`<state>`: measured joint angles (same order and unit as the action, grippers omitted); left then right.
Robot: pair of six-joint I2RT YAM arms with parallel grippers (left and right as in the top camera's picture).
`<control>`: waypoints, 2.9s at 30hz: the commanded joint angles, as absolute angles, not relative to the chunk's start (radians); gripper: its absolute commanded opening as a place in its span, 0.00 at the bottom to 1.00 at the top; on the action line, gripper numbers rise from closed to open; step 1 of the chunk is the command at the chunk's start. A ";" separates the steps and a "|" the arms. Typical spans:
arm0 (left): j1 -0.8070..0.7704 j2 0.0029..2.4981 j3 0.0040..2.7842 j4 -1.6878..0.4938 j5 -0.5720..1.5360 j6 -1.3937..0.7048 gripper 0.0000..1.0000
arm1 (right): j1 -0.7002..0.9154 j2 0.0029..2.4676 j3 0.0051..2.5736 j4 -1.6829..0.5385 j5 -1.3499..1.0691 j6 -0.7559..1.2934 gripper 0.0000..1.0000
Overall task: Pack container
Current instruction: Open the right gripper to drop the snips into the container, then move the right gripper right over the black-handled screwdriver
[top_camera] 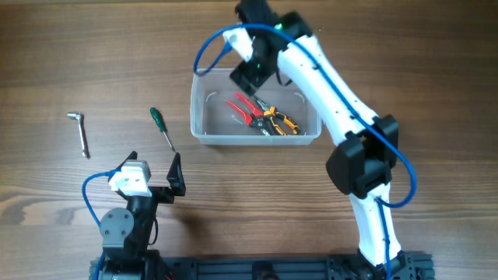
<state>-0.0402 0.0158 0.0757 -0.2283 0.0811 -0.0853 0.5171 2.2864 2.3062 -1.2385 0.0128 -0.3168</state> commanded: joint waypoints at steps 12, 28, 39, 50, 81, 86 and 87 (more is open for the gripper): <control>-0.046 0.014 0.069 -0.225 0.100 -0.091 1.00 | 0.203 1.982 2.370 -1.581 -0.130 -0.439 1.00; -0.046 0.014 0.069 -0.225 0.100 -0.091 1.00 | -0.021 2.011 1.876 -1.306 -0.171 -0.524 1.00; -0.046 0.014 0.069 -0.225 0.100 -0.091 1.00 | -0.021 2.023 1.642 -1.107 -0.118 -0.558 1.00; -0.046 0.014 0.069 -0.225 0.100 -0.091 1.00 | -0.020 2.024 1.531 -1.006 -0.063 -0.520 1.00; -0.046 0.014 0.069 -0.225 0.100 -0.091 1.00 | 0.017 2.161 1.530 -0.845 -0.007 -0.522 1.00; -0.046 0.014 0.069 -0.225 0.100 -0.091 1.00 | 0.032 2.170 1.530 -0.818 0.006 -0.520 1.00; -0.046 0.014 0.069 -0.225 0.100 -0.091 1.00 | 0.033 2.170 1.530 -0.818 0.015 -0.517 1.00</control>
<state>-0.0402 0.0158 0.0757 -0.2287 0.0811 -0.0853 0.0147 2.1433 1.5318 -0.8238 -0.0177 -0.5179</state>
